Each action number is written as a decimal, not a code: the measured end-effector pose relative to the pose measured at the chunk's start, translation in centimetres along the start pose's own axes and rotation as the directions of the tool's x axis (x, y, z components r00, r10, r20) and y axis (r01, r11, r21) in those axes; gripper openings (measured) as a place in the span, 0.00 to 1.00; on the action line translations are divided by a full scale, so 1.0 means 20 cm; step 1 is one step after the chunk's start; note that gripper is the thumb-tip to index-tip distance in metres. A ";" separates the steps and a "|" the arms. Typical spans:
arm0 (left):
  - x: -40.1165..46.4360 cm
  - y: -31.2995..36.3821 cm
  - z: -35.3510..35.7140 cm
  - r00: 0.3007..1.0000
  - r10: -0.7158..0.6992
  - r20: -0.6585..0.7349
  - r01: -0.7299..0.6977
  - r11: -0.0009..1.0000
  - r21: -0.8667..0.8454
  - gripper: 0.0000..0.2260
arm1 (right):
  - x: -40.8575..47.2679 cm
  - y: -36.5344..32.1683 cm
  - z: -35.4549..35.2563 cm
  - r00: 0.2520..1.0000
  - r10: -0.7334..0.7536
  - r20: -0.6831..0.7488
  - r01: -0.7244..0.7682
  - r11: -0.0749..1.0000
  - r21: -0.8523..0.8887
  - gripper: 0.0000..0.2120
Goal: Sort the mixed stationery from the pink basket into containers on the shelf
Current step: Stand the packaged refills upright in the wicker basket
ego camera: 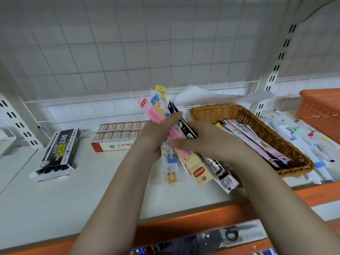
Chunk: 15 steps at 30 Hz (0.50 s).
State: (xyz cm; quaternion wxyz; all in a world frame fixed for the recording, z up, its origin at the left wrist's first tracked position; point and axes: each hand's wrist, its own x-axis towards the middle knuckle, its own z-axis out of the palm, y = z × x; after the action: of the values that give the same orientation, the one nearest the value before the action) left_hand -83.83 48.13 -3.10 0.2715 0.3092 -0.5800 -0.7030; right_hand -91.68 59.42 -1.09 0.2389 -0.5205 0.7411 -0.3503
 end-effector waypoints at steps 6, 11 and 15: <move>0.08 0.02 0.29 0.999 0.023 -0.038 -0.028 0.993 -0.117 0.08 | 0.00 0.19 -0.29 0.994 0.052 -0.095 -0.024 0.959 0.281 0.13; 0.10 -0.02 0.60 0.995 -0.033 -0.089 0.014 0.978 -0.208 0.13 | 0.02 0.34 -0.45 0.980 0.035 -0.198 0.058 0.895 0.442 0.05; 0.11 -0.01 0.73 0.974 -0.084 -0.212 0.016 0.953 -0.303 0.08 | 0.04 0.46 -0.56 0.989 0.057 -0.135 0.019 0.864 0.504 0.06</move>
State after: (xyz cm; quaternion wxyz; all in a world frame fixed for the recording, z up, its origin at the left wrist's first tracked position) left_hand -96.21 55.90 -1.56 0.3603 0.3557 -0.4249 -0.7504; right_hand -105.56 63.75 -1.00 0.3153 -0.4060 0.6446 -0.5659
